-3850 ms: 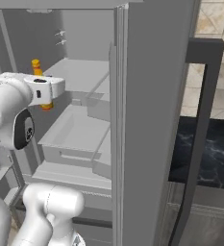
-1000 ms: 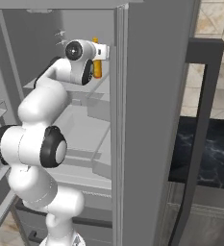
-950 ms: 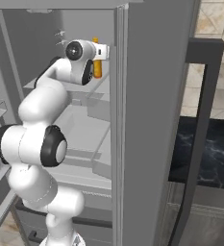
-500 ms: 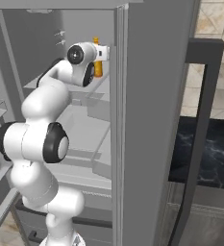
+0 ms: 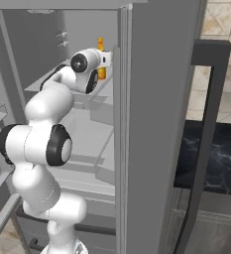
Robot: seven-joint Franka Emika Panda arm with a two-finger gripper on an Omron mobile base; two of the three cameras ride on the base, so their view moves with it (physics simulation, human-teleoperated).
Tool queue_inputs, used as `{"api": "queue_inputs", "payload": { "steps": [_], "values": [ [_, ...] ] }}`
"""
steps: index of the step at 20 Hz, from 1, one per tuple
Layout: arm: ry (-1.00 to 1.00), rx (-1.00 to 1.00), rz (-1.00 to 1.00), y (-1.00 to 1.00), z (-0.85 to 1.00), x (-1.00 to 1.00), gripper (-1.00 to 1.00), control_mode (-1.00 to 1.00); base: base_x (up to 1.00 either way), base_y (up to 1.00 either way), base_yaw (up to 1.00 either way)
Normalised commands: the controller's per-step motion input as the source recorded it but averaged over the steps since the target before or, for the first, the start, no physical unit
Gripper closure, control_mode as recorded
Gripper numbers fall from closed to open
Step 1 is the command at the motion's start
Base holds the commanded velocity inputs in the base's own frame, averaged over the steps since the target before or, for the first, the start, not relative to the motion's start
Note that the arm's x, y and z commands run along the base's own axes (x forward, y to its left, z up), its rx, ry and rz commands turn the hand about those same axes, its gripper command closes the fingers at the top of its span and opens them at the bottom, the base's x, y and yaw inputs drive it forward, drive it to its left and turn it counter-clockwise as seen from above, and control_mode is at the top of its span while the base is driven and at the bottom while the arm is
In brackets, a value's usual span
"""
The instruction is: Place the beers on the top shelf of the fridge to keep them out of children's reach, and place the squash on lower shelves for easy access.
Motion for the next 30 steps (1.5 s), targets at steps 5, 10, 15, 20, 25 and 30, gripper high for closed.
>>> {"api": "queue_inputs", "payload": {
  "steps": [5,10,15,20,25,30],
  "values": [
    [0.00,0.00,0.00,-0.09,0.00,-0.11,-1.00,-1.00,0.00,0.00,0.00],
    [0.04,-0.02,0.00,-0.03,0.00,-0.63,-1.00,-1.00,0.00,0.00,0.00],
    [0.13,-0.06,0.02,0.00,0.00,-0.99,-1.00,-1.00,0.00,0.00,0.00],
    [0.15,-0.10,0.05,0.01,-0.05,-1.00,-1.00,-1.00,0.00,0.00,0.00],
    [0.15,-0.07,0.01,0.12,-0.23,-1.00,-1.00,-1.00,0.00,0.00,0.00],
    [0.16,-0.01,0.00,0.17,-0.32,-1.00,-1.00,-1.00,0.00,0.00,0.00]
  ]
}}
